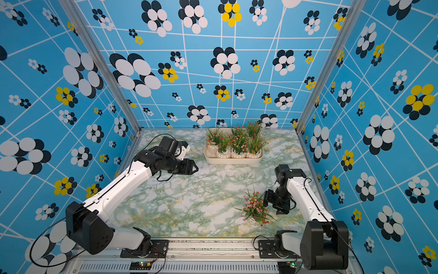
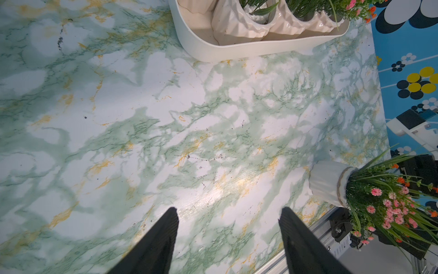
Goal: Put the potted gypsophila into the storage box
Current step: Pick up the baby's breath potted plant from the center of the board.
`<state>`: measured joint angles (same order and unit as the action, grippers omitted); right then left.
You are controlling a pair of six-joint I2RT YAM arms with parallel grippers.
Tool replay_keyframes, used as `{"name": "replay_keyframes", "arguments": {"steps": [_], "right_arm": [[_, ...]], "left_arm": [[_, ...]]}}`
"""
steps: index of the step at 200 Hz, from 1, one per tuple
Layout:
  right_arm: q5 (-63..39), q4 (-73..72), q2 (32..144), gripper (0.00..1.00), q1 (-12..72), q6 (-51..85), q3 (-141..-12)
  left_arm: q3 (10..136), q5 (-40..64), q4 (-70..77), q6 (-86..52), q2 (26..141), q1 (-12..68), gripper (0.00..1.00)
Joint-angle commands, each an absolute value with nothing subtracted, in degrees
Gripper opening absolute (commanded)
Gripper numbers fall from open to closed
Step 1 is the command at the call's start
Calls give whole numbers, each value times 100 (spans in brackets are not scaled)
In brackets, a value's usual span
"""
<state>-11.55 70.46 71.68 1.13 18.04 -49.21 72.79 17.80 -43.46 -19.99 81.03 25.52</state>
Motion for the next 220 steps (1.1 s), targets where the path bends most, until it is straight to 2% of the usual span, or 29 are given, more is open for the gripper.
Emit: {"name": "replay_keyframes", "arguments": {"steps": [1,65,95,167,220], "right_arm": [[-883,6835,7352,66,167,2011,-4799],[-844,6485,7607,54,348,2077,-4693],[-912,6438,7569,52,371,2035,-4670],[-918,6311,7319,38,382,2147,-4627],[-1191,6210,7075,23,392,2261,-4656]], "left_arm": [[7181,1922,-4254,-2085,8095,2522,71],[7217,1968,-4239,-2165,8215,2523,71],[7253,1995,-4219,-2230,8257,2540,71],[7316,1951,-4199,-2311,8350,2627,71],[7354,1938,-4202,-2336,8407,2672,71]]}}
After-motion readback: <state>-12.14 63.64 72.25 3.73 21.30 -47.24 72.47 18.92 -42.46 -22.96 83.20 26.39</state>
